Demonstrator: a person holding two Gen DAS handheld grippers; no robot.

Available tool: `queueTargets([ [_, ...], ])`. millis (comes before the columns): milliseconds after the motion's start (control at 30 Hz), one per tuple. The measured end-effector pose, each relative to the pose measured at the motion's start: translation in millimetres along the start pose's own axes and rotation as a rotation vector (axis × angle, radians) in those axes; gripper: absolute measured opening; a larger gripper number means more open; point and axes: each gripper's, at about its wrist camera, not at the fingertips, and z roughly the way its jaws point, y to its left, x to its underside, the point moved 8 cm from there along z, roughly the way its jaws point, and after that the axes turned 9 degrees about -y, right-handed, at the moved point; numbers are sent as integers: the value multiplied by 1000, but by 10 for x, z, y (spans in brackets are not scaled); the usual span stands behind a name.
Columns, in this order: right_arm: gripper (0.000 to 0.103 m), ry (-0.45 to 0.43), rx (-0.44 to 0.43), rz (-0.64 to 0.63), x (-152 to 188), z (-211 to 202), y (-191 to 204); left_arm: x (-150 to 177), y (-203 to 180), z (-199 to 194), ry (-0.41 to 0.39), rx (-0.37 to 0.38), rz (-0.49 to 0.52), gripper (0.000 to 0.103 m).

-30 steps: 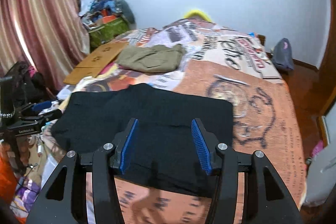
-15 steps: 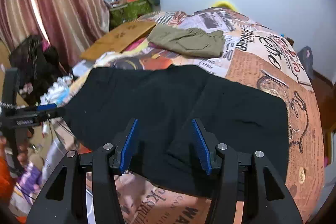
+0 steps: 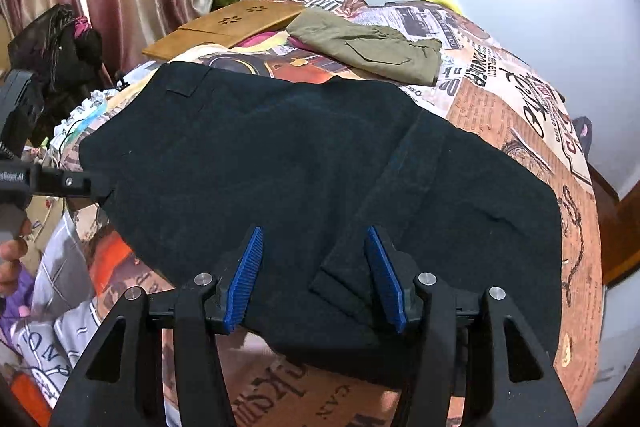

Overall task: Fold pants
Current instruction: 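Grasp the folded trousers' edge with both tools and lift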

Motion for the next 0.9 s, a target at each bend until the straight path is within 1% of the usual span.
queueTargets([
  [100,51,1,-12,15,3,2,-11,-52,-9,76,0,7,-8,89],
  [267,51,1,-8,10,5,14,4,-197,-18,199,-16,3,-28,89],
  [500,51,6,-18,21,15,12,0,-336,-21,335,-46,-40,10,89],
  [533,51,6,-19,23,15,11,0,-354,-11,346,-52,-54,15,85],
  [567,51,6,-19,25,15,10,0,-378,2,359,-67,-83,21,79],
  [600,51,7,-20,27,15,10,0,-385,13,363,-74,-105,29,76],
  [667,51,8,-21,30,15,10,-3,-391,38,360,-92,-172,67,60],
  [700,51,8,-22,32,14,9,-4,-392,35,363,-97,-182,82,56],
  [767,51,10,-25,42,9,9,-5,-398,6,332,-119,-208,129,42],
  [833,51,18,-31,64,-6,3,-9,-436,-35,277,-145,-238,174,33],
  [900,53,28,-46,93,-37,-4,-25,-467,-83,227,-164,-248,200,28],
])
